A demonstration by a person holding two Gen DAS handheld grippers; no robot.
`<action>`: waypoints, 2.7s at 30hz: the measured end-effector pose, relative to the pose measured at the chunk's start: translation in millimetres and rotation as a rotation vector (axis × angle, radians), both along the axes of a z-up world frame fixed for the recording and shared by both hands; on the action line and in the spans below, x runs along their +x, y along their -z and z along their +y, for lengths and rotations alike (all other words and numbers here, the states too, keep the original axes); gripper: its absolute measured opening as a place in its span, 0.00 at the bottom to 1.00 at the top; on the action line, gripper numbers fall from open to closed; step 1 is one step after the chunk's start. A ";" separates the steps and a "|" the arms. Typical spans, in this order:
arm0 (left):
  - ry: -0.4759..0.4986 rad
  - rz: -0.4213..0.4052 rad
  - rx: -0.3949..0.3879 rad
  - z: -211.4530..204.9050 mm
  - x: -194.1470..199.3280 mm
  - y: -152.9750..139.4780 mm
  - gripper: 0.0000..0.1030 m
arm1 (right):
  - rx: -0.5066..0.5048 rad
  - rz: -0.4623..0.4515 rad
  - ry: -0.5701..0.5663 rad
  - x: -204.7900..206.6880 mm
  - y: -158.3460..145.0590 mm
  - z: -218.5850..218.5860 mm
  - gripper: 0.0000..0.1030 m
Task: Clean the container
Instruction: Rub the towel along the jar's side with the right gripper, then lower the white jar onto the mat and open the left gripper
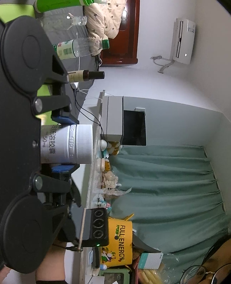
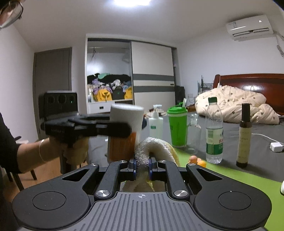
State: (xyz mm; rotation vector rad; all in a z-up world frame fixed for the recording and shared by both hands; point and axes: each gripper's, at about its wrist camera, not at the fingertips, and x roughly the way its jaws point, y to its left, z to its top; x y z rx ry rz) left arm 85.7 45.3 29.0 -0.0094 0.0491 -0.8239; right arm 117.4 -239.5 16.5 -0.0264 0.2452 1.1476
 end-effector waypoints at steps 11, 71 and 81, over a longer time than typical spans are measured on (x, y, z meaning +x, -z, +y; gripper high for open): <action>-0.308 0.091 -0.018 6.5 25.5 19.3 0.42 | 0.027 0.062 0.090 -2.3 18.7 -9.2 0.12; -0.963 0.279 0.076 -8.0 65.0 71.5 0.85 | -0.011 0.019 0.791 33.1 15.8 40.0 0.12; -1.039 0.186 0.122 -42.5 67.2 68.0 1.00 | 0.049 0.037 0.750 23.3 9.5 39.9 0.12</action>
